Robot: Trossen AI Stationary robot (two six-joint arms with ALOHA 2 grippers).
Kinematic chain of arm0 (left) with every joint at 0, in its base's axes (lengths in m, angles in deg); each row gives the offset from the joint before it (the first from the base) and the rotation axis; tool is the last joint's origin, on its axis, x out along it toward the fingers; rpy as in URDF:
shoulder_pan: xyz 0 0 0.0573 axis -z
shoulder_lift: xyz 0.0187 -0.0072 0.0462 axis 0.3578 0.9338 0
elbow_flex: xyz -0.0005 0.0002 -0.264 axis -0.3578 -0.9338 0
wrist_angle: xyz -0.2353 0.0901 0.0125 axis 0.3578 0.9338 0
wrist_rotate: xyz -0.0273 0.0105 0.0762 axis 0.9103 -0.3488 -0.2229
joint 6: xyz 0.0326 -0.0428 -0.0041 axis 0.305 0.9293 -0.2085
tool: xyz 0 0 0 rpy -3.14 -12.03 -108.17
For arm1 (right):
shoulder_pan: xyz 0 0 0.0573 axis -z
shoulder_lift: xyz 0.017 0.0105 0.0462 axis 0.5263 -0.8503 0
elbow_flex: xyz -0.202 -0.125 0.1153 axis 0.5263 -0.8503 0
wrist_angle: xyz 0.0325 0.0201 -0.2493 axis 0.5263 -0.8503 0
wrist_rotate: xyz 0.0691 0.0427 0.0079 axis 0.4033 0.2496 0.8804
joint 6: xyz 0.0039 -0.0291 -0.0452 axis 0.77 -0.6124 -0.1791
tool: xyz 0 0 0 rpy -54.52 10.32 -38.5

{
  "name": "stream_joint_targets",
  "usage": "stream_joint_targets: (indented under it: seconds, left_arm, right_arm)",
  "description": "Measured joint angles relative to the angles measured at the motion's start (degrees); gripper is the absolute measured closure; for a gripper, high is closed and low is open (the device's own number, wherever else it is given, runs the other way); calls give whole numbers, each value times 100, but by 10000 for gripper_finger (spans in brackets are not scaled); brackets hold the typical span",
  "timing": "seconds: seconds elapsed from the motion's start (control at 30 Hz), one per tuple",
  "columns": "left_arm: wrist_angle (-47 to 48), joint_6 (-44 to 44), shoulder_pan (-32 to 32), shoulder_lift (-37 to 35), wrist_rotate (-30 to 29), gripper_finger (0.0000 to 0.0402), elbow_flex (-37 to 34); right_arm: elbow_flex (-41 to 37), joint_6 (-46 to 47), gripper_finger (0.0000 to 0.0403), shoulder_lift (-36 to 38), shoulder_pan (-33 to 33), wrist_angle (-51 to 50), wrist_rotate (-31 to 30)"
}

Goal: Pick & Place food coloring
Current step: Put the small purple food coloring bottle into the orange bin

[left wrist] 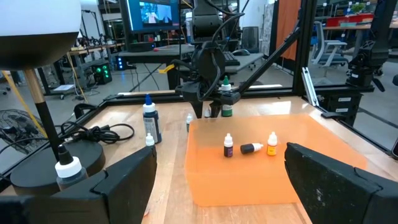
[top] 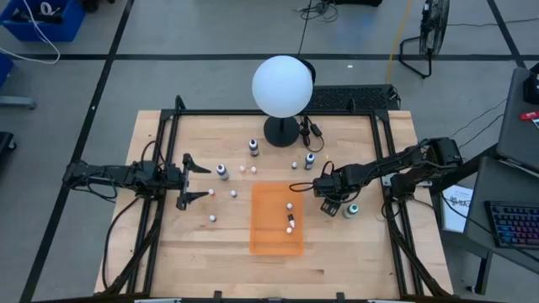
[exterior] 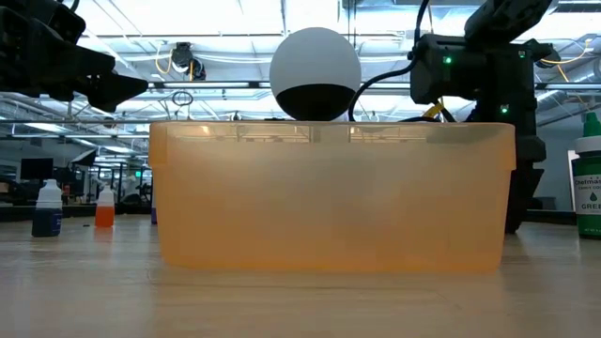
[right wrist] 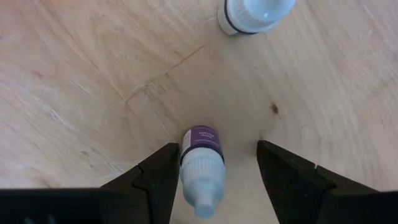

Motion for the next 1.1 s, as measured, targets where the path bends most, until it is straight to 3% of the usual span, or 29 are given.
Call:
stream_joint_targets:
  seconds: [1.1]
  left_arm:
    - [0, 0, 0, 0, 0, 50, 0]
  right_arm:
    - [-7, 101, 200, -4, 0, 111, 20]
